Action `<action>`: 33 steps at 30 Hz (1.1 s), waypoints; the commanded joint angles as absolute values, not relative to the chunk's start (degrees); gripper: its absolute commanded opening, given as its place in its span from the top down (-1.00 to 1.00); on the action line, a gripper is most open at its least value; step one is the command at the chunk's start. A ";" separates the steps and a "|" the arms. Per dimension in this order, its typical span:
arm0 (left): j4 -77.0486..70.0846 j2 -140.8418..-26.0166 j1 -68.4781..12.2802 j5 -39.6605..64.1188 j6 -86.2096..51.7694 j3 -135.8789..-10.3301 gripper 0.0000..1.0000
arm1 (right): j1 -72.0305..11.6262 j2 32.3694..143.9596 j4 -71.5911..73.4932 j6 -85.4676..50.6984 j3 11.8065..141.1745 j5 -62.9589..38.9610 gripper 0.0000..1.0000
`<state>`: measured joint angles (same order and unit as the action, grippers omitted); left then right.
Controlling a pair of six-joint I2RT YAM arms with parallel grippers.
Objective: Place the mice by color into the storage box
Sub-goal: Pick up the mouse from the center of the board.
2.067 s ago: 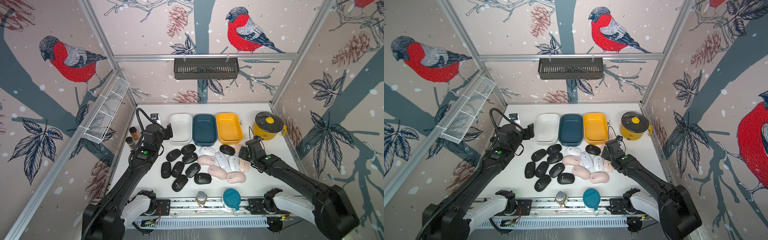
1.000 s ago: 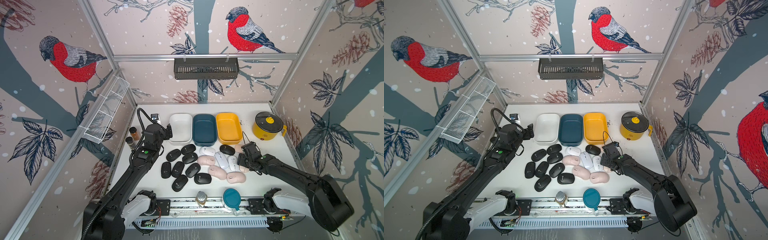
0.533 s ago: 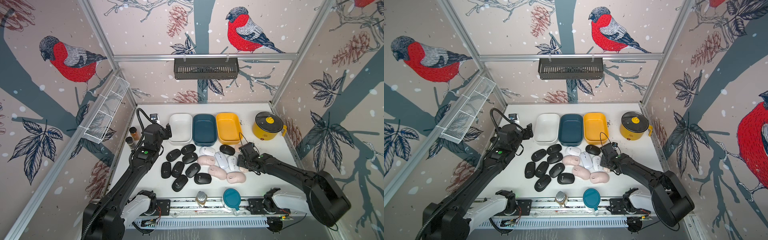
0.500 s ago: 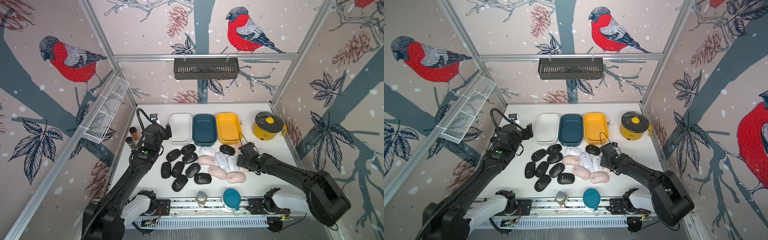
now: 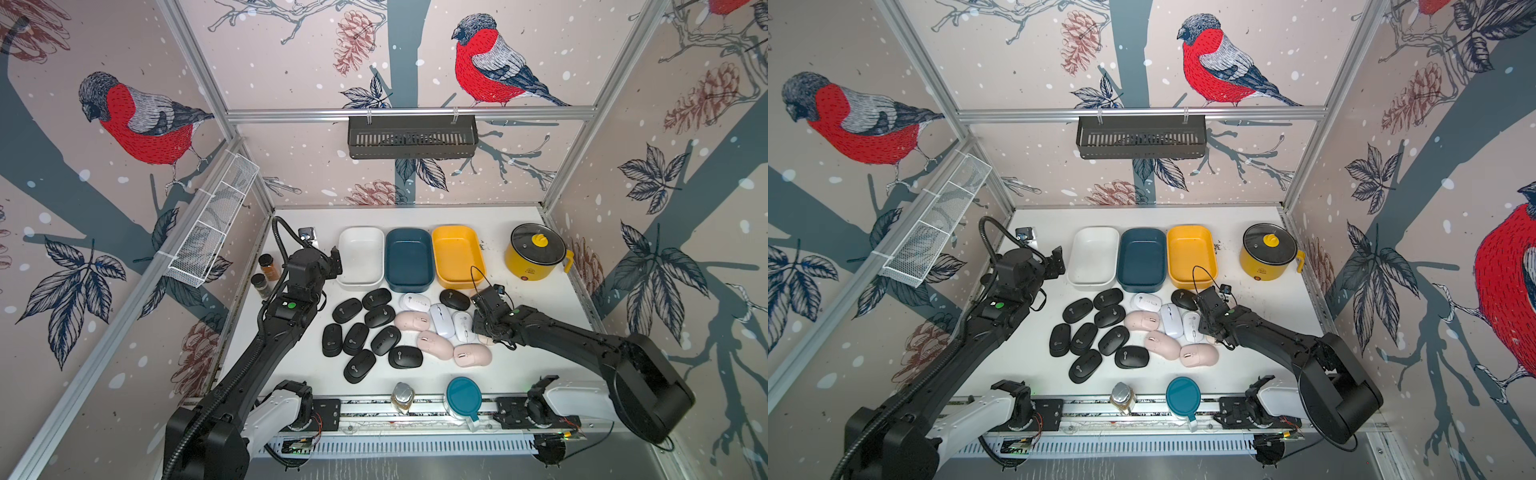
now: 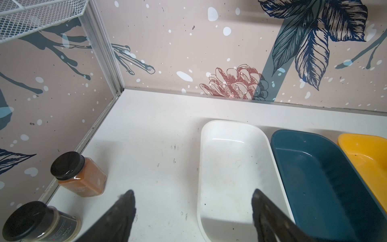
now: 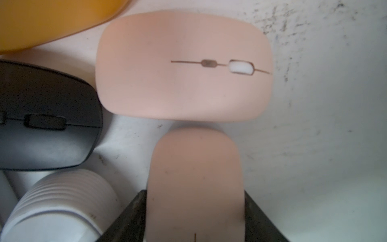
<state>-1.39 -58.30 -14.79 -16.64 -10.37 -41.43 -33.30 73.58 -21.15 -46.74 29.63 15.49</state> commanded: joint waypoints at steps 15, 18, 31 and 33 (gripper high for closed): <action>-2.76 -58.70 -15.21 -17.84 -11.06 -41.26 -0.71 | -31.72 68.51 -25.58 -49.24 29.27 14.88 0.14; -2.80 -59.18 -15.30 -17.85 -11.17 -41.31 -0.71 | -30.49 67.10 -25.08 -48.91 29.12 14.46 0.17; -2.72 -60.01 -15.46 -19.63 -10.67 -41.15 -0.71 | -26.06 61.47 -24.87 -45.99 29.33 11.95 0.17; -2.62 -59.99 -15.47 -19.35 -10.69 -41.28 -0.72 | -26.00 60.67 -24.96 -45.63 29.74 12.24 0.17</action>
